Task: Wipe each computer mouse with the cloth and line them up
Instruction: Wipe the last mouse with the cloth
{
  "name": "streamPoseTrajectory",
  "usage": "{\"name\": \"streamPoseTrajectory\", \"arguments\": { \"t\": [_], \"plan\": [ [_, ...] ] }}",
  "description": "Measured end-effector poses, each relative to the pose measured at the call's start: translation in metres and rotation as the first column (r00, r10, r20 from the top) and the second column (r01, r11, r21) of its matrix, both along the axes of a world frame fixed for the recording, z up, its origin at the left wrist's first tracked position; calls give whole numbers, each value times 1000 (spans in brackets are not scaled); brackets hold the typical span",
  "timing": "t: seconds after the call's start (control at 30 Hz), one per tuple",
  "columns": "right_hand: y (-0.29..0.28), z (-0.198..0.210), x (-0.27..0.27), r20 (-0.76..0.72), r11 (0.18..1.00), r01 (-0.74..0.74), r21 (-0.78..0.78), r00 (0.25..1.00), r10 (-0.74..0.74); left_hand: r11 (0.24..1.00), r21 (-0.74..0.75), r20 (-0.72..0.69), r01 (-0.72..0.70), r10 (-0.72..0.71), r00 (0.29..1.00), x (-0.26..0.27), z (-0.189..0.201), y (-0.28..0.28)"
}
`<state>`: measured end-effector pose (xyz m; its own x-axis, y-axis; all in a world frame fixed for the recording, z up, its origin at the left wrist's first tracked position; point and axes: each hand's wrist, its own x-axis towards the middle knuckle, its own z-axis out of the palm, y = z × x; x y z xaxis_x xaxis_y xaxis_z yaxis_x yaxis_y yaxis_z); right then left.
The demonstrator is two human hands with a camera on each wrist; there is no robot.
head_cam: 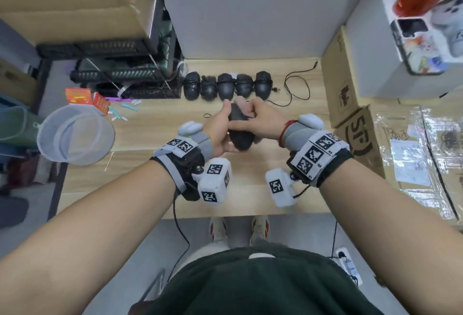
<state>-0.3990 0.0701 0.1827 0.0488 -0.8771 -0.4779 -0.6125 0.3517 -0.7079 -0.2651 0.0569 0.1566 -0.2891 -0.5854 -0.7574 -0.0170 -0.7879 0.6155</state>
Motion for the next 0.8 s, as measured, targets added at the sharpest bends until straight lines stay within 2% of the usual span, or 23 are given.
{"name": "streamPoseTrajectory", "arguments": {
  "t": [0.1,0.2,0.3,0.4,0.5,0.6,0.73,0.8],
  "plan": [
    [-13,20,3,55,985,-79,-154,995,89,997,39,-60,-71,73,995,19,16,-13],
    [-25,22,1,-50,945,-163,-283,987,156,989,74,-139,-126,136,981,28,27,-19],
    [-26,21,3,-77,939,-146,-312,989,128,995,43,-125,-90,95,988,34,30,-23],
    [-29,14,10,-65,939,-54,-339,997,34,998,29,-106,-51,54,993,35,31,-21],
    [-31,12,21,-54,921,7,-389,998,-31,995,18,-155,-100,101,983,33,25,-23],
    [-22,11,30,-21,892,-53,-449,999,49,977,85,-190,-193,206,960,33,20,-30],
    [-12,11,33,-29,849,-268,-455,958,287,983,163,-160,-80,107,981,37,21,-37],
    [-15,13,28,-51,842,-330,-428,938,342,985,166,-145,-47,71,987,37,21,-36]
  ]
}}
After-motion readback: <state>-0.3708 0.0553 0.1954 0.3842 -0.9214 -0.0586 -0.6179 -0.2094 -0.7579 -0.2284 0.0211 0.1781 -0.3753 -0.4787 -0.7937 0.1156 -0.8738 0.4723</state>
